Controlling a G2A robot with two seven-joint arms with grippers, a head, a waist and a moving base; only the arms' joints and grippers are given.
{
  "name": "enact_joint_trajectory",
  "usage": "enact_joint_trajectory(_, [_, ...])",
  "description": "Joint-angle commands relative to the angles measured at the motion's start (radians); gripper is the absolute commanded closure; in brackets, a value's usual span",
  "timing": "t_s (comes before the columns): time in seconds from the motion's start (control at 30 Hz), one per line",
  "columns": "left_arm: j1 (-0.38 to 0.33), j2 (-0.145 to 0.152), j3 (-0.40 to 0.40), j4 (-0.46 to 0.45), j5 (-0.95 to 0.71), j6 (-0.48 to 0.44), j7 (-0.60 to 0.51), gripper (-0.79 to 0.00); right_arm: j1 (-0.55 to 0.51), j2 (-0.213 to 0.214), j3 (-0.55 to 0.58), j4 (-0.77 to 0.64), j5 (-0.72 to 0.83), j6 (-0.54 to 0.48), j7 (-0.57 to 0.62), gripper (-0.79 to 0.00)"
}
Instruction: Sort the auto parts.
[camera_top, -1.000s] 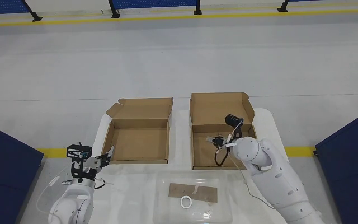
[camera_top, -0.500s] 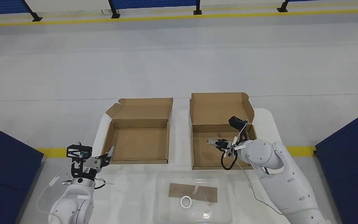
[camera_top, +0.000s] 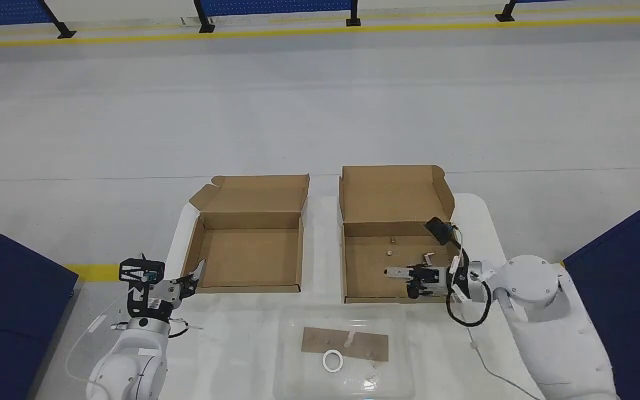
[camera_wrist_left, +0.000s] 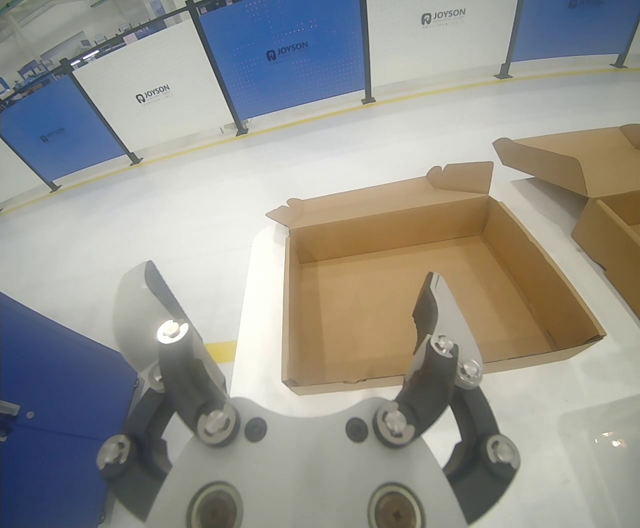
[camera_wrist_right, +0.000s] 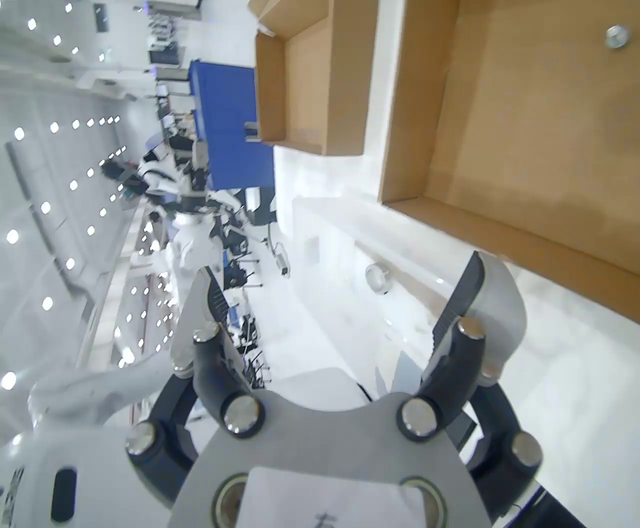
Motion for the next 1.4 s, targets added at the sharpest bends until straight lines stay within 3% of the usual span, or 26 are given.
enact_joint_trajectory(0.0, [0.0, 0.0, 0.0, 0.0, 0.0, 0.0, 0.0, -0.785, -0.017, 0.005, 0.032, 0.012, 0.084, -0.042, 0.06, -0.785])
enact_joint_trajectory(0.17, [0.0, 0.0, 0.0, 0.0, 0.0, 0.0, 0.0, -0.785, -0.044, 0.017, 0.082, 0.055, 0.248, -0.132, 0.186, -0.785])
enact_joint_trajectory(0.33, [0.0, 0.0, 0.0, 0.0, 0.0, 0.0, 0.0, -0.785, -0.081, 0.042, 0.07, 0.066, 0.377, -0.205, 0.186, -0.785])
enact_joint_trajectory(0.73, [0.0, 0.0, 0.0, 0.0, 0.0, 0.0, 0.0, -0.785, -0.179, 0.153, 0.057, 0.062, 0.559, -0.323, 0.186, -0.785])
enact_joint_trajectory(1.37, [0.0, 0.0, 0.0, 0.0, 0.0, 0.0, 0.0, -0.785, -0.179, 0.153, 0.057, 0.062, 0.559, -0.323, 0.186, -0.785])
